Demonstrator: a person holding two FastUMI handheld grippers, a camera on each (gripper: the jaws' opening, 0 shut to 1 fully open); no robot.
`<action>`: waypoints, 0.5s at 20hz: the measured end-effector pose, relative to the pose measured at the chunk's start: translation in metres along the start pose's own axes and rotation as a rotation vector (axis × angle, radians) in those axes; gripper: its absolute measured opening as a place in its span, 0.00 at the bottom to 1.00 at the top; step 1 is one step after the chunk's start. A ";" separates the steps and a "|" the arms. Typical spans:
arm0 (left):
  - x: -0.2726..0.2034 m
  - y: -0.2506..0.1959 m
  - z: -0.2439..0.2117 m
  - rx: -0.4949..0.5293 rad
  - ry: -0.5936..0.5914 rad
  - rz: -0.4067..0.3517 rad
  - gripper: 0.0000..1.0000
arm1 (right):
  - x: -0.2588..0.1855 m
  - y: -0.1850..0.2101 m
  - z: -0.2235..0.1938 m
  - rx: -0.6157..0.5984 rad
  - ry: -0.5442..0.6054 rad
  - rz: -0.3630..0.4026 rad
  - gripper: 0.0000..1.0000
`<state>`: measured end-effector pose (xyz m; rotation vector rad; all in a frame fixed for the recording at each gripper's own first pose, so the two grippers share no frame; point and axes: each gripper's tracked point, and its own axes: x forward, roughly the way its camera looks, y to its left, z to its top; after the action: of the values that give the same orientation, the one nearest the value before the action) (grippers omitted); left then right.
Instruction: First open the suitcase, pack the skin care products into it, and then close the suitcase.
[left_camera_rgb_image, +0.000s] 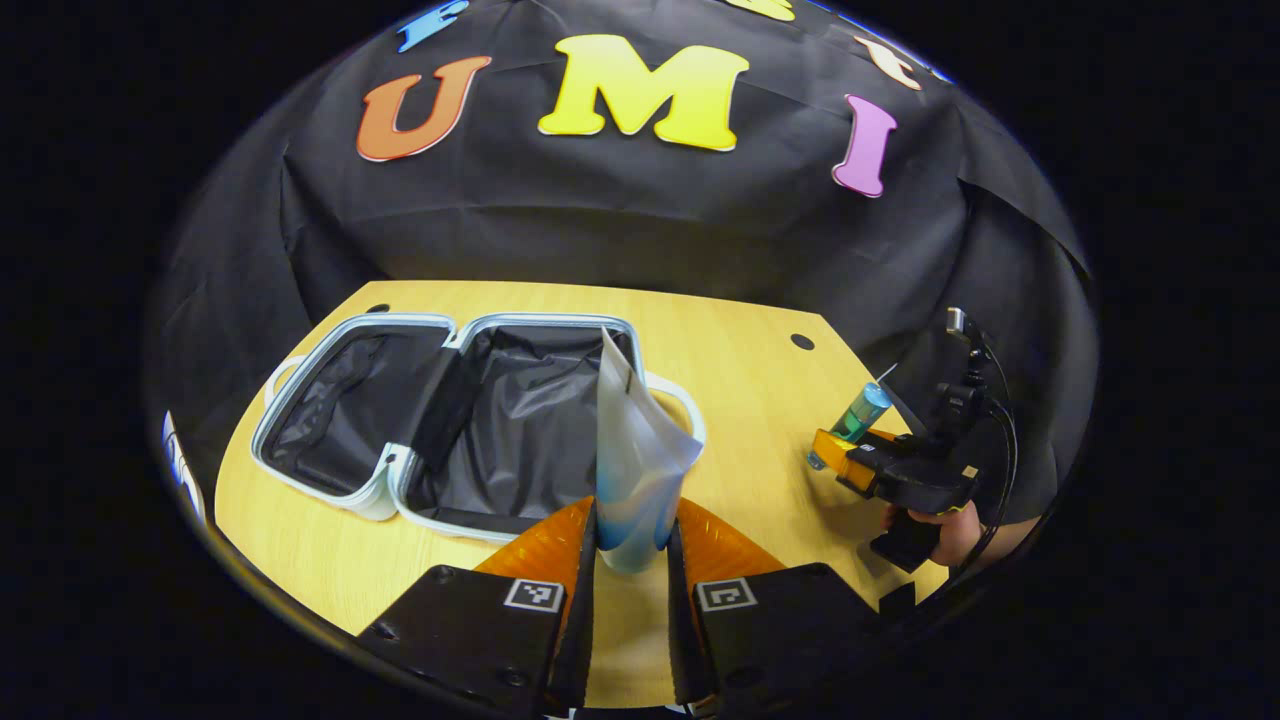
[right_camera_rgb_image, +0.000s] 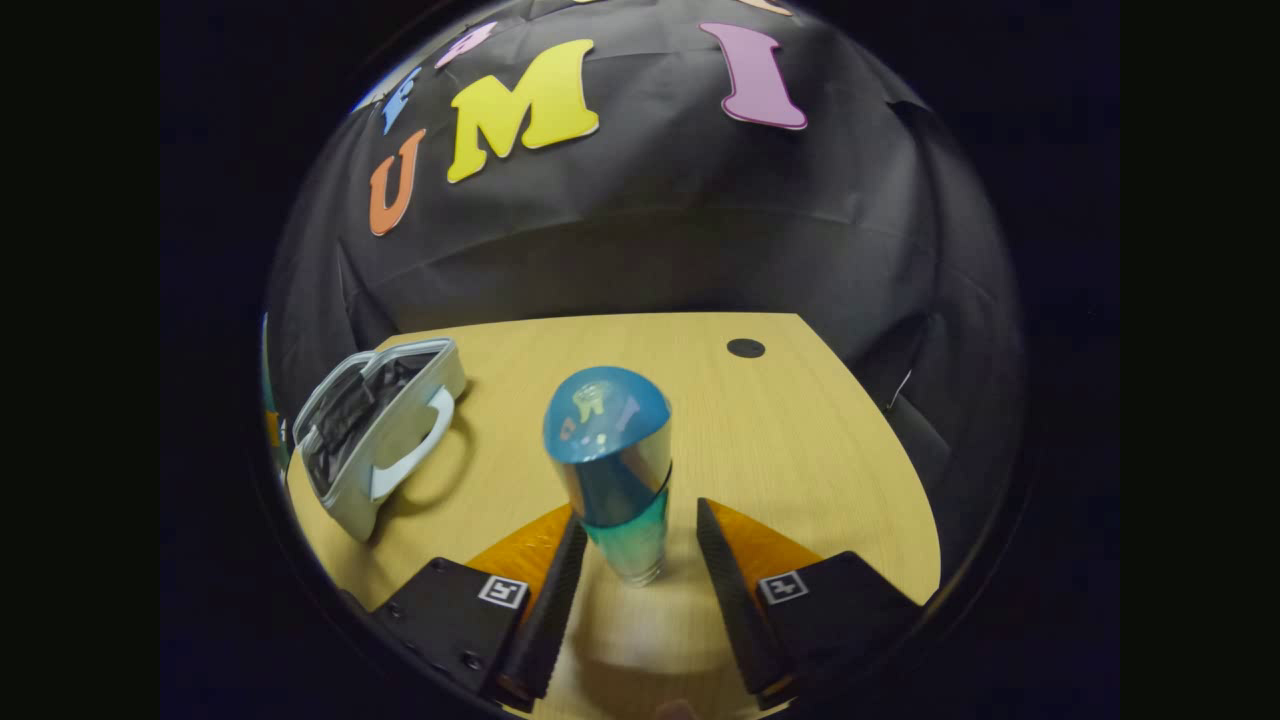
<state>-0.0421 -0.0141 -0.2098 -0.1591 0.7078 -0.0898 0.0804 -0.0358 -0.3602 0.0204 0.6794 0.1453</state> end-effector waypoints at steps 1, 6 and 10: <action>0.000 0.007 0.000 -0.008 0.002 0.013 0.34 | 0.000 0.002 0.001 -0.004 0.007 -0.008 0.58; 0.005 0.047 0.009 -0.054 0.023 0.044 0.34 | -0.007 0.012 -0.001 0.007 0.044 0.027 0.36; 0.024 0.083 0.026 -0.040 0.094 0.031 0.34 | -0.041 0.031 0.011 0.001 0.044 0.090 0.33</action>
<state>-0.0044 0.0673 -0.2202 -0.1828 0.8054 -0.0536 0.0518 -0.0101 -0.3239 0.0490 0.7229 0.2323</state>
